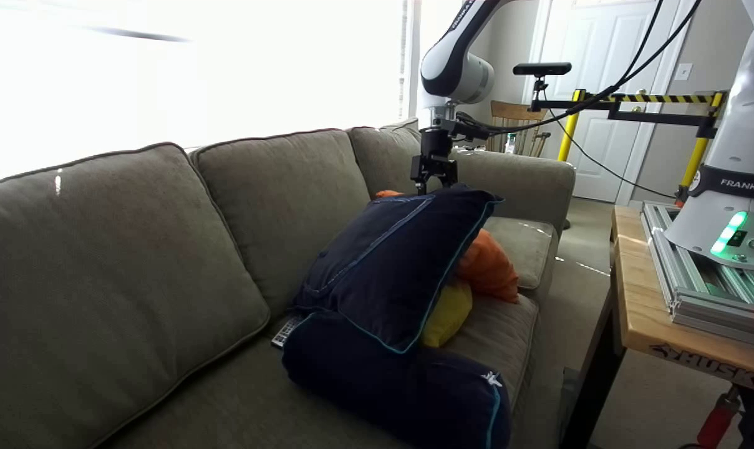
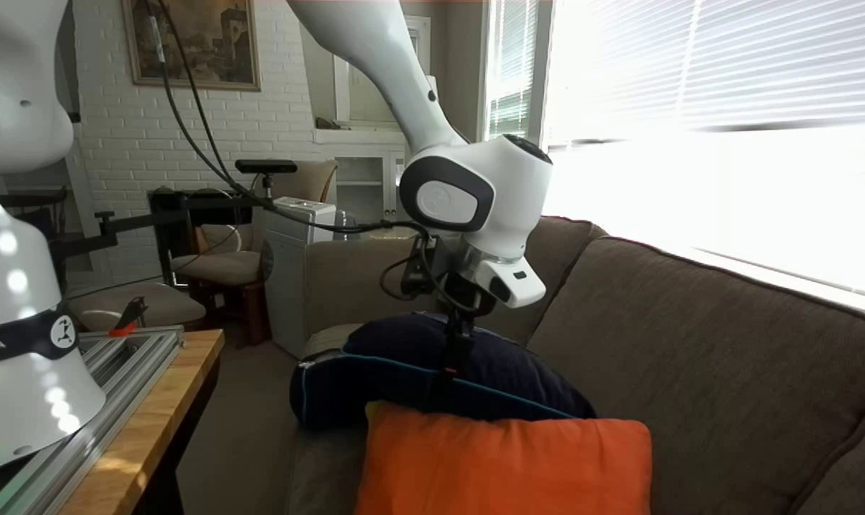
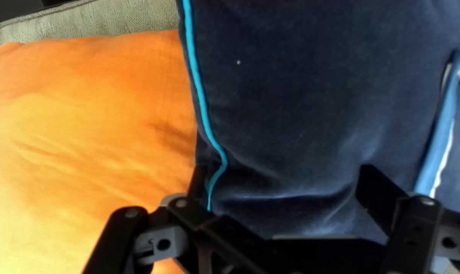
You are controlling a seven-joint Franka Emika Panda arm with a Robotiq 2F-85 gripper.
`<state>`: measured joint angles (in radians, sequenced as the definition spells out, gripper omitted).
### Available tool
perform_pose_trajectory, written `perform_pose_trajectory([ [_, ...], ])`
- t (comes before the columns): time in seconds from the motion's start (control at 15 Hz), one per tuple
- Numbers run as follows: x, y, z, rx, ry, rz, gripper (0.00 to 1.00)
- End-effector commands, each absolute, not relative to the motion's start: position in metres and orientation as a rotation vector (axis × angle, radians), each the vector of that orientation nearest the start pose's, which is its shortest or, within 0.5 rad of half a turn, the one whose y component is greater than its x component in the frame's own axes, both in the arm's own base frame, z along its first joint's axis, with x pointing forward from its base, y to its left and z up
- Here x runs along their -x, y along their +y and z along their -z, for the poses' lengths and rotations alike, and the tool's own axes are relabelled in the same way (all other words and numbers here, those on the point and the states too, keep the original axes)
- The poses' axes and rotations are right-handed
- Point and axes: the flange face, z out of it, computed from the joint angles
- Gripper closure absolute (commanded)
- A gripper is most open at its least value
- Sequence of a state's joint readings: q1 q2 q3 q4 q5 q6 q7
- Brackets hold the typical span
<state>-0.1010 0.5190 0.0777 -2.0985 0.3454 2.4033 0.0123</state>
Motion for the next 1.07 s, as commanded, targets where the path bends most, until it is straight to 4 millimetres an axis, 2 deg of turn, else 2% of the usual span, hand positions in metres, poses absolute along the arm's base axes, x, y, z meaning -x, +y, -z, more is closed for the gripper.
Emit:
perform_pose_trajectory([
  [0.0, -0.555, -0.009, -0.136, 2.881, 0.502, -0.275, 0.00],
  [0.2, -0.564, -0.011, -0.129, 2.921, 0.523, -0.191, 0.00],
  [0.4, -0.575, -0.014, -0.131, 2.948, 0.552, -0.099, 0.00],
  [0.47, -0.579, -0.015, -0.133, 2.954, 0.560, -0.076, 0.25],
  [0.6, -0.587, -0.013, -0.137, 2.965, 0.548, -0.036, 0.34],
  [1.0, -0.600, -0.009, -0.142, 2.963, 0.535, -0.002, 0.77],
])
